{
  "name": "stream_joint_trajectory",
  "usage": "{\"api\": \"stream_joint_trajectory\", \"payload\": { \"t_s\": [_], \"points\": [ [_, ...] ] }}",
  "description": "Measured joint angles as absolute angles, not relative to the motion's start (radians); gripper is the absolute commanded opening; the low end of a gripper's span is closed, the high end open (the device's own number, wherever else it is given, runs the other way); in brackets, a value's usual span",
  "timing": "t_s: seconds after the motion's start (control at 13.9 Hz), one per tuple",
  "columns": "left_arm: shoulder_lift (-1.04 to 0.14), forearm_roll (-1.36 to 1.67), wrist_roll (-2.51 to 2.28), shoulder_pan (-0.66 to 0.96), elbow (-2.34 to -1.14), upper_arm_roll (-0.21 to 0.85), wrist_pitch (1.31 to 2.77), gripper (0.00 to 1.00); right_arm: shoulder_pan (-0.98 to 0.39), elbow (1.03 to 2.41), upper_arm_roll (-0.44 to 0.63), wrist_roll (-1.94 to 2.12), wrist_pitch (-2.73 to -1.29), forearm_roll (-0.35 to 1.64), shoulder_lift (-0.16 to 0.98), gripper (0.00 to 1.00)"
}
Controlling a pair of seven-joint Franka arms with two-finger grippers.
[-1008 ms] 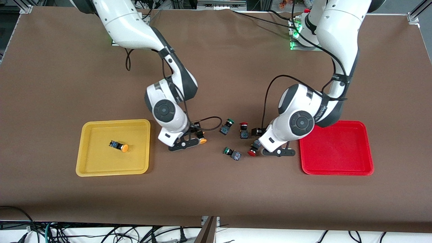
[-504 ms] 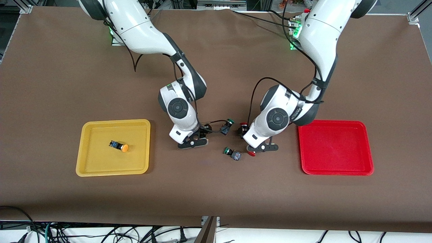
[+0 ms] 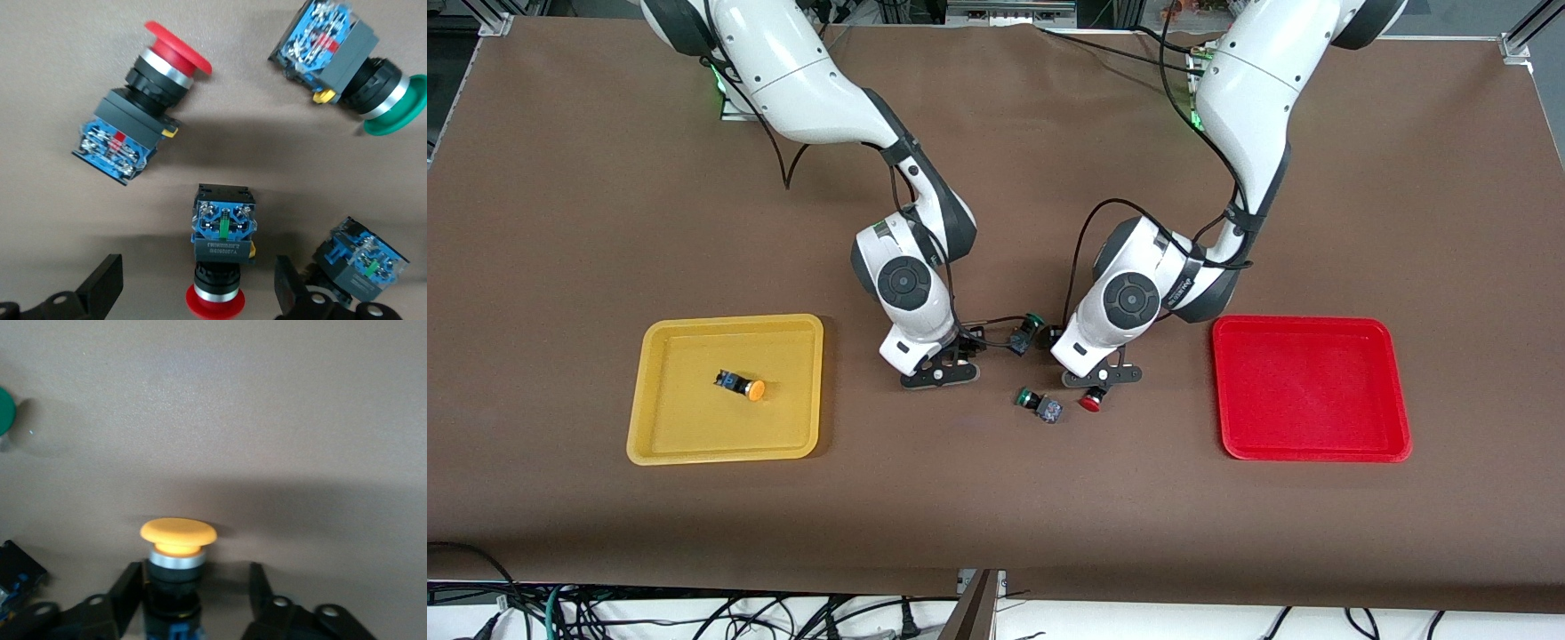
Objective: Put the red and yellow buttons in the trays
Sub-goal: 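Release the button while the left gripper reaches a red-cap button, then place the second yellow button in the yellow tray while the left gripper lifts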
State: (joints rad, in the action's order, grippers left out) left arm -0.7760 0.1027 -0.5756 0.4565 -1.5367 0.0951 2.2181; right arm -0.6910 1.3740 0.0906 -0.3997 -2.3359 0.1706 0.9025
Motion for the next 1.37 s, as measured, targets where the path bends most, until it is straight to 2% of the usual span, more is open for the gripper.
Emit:
{"api": "stream_joint_trajectory", "payload": {
  "t_s": [0.07, 0.22, 0.29, 0.36, 0.43, 0.5, 0.58, 0.72, 0.79, 1.01, 1.08, 1.15, 1.22, 1.37],
  "points": [
    [-0.78, 0.103, -0.587, 0.461, -1.54, 0.095, 2.225, 1.0, -0.691, 1.374, 0.092, -0.403, -2.336, 0.171, 0.902, 0.0],
    [-0.784, 0.103, -0.605, 0.471, -1.545, 0.095, 2.231, 0.98, -0.69, 1.374, 0.096, -0.404, -2.335, 0.171, 0.901, 0.0],
    [-0.785, 0.103, -0.609, 0.475, -1.548, 0.095, 2.232, 0.79, -0.688, 1.374, 0.097, -0.403, -2.334, 0.171, 0.901, 0.0],
    [-0.785, 0.103, -0.612, 0.478, -1.55, 0.095, 2.234, 0.69, -0.684, 1.373, 0.1, -0.399, -2.327, 0.171, 0.9, 0.0],
    [-0.786, 0.103, -0.617, 0.478, -1.551, 0.095, 2.238, 0.66, -0.677, 1.372, 0.107, -0.373, -2.309, 0.171, 0.898, 0.0],
    [-0.786, 0.103, -0.622, 0.478, -1.551, 0.095, 2.239, 0.59, -0.664, 1.368, 0.114, -0.321, -2.279, 0.171, 0.892, 0.0],
    [-0.786, 0.103, -0.628, 0.478, -1.551, 0.095, 2.239, 0.44, -0.64, 1.363, 0.124, -0.255, -2.236, 0.17, 0.879, 0.0],
    [-0.786, 0.103, -0.636, 0.479, -1.551, 0.095, 2.24, 0.24, -0.57, 1.359, 0.151, -0.101, -2.148, 0.169, 0.839, 0.0],
    [-0.786, 0.103, -0.638, 0.479, -1.551, 0.095, 2.24, 0.2, -0.534, 1.359, 0.17, -0.019, -2.109, 0.169, 0.819, 0.0],
    [-0.786, 0.103, -0.642, 0.479, -1.552, 0.094, 2.241, 0.16, -0.48, 1.362, 0.242, 0.118, -2.036, 0.169, 0.795, 0.02],
    [-0.786, 0.103, -0.643, 0.479, -1.551, 0.094, 2.241, 0.16, -0.477, 1.37, 0.253, 0.126, -2.03, 0.169, 0.795, 0.24],
    [-0.786, 0.103, -0.643, 0.478, -1.551, 0.092, 2.243, 0.16, -0.476, 1.385, 0.258, 0.127, -2.03, 0.169, 0.797, 0.75],
    [-0.785, 0.103, -0.643, 0.476, -1.55, 0.09, 2.246, 0.16, -0.472, 1.399, 0.261, 0.127, -2.032, 0.169, 0.801, 0.99],
    [-0.781, 0.103, -0.643, 0.472, -1.543, 0.083, 2.25, 0.16, -0.451, 1.409, 0.262, 0.126, -2.034, 0.17, 0.809, 0.99]
  ]
}}
